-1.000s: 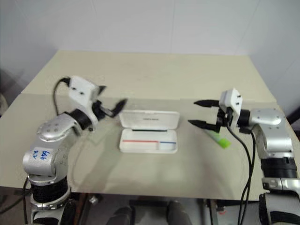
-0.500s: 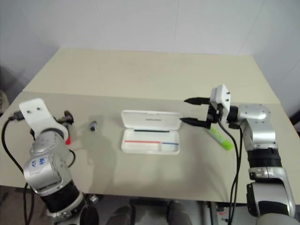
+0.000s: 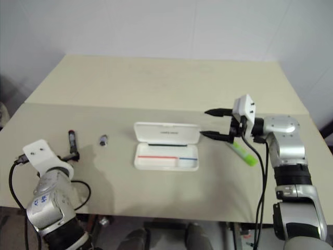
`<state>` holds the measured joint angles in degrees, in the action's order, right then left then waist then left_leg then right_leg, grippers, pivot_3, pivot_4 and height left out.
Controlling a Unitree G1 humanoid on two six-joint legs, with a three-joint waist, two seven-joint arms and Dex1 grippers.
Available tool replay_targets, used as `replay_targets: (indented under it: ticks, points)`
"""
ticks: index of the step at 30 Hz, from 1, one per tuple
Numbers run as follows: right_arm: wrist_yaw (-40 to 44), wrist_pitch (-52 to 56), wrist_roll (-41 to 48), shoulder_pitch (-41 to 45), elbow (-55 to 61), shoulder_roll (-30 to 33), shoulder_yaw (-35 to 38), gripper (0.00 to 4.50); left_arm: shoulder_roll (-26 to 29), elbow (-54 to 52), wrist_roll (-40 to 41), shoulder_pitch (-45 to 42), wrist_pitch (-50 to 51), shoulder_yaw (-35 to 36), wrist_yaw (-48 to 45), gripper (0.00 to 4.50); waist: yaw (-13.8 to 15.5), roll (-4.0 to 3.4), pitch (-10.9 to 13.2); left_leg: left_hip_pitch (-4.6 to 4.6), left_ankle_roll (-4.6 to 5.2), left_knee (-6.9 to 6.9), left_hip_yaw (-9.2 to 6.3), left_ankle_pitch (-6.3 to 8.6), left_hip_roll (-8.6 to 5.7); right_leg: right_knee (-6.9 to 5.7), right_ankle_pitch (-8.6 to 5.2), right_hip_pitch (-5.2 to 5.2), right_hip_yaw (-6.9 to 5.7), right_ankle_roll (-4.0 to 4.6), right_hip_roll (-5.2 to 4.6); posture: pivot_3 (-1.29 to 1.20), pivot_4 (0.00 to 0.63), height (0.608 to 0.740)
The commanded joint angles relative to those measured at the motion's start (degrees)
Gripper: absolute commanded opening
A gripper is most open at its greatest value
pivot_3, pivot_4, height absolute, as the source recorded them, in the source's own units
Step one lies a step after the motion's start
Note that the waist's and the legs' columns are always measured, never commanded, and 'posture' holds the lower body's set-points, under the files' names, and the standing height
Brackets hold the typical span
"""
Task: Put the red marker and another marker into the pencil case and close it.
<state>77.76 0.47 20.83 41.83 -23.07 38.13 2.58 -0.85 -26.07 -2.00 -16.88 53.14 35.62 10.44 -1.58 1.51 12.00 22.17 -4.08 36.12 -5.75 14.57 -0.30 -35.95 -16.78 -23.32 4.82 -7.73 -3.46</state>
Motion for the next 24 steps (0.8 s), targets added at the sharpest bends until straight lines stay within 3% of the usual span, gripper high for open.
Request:
replay_targets:
  ticks: [1,11,15,24]
  points:
    - [-0.7,-0.5,0.6,-0.4,1.7,0.7,1.6,4.50,3.9,4.4,1.9,1.4,-3.7,-0.2,-2.5,4.45,-0.1,0.00,0.0,0.00,0.00,0.00,0.00,0.00,0.00,0.00,0.01,0.00,0.00,0.00,0.00,0.00,0.150,0.740]
    - [-1.9,0.2,0.3,-1.3,3.0,0.9,1.3,4.50,13.3,17.0,5.1,-2.5,-5.6,-1.9,-4.5,4.45,0.0,0.00,0.0,-0.03,0.04,-0.01,0.05,-0.05,0.02,0.00,0.13,-0.01,0.06,0.00,0.02,0.00,0.150,0.740]
    - [-2.2,0.3,0.1,-1.3,2.9,0.9,1.2,4.50,14.8,20.3,5.3,-3.0,-5.8,-2.8,-3.7,3.56,-0.1,-0.01,0.0,-0.06,0.05,-0.02,0.06,-0.14,0.02,0.00,0.25,0.01,0.07,-0.02,0.02,0.00,0.150,0.740]
    - [-2.6,0.6,0.4,-1.7,3.3,1.2,1.7,4.50,15.5,20.6,6.8,-3.9,-6.2,-3.0,-2.9,0.67,-1.0,-0.01,0.0,-0.12,-0.02,-0.04,0.12,-0.47,0.04,0.03,0.52,0.04,0.16,0.02,0.09,0.00,0.150,0.740]
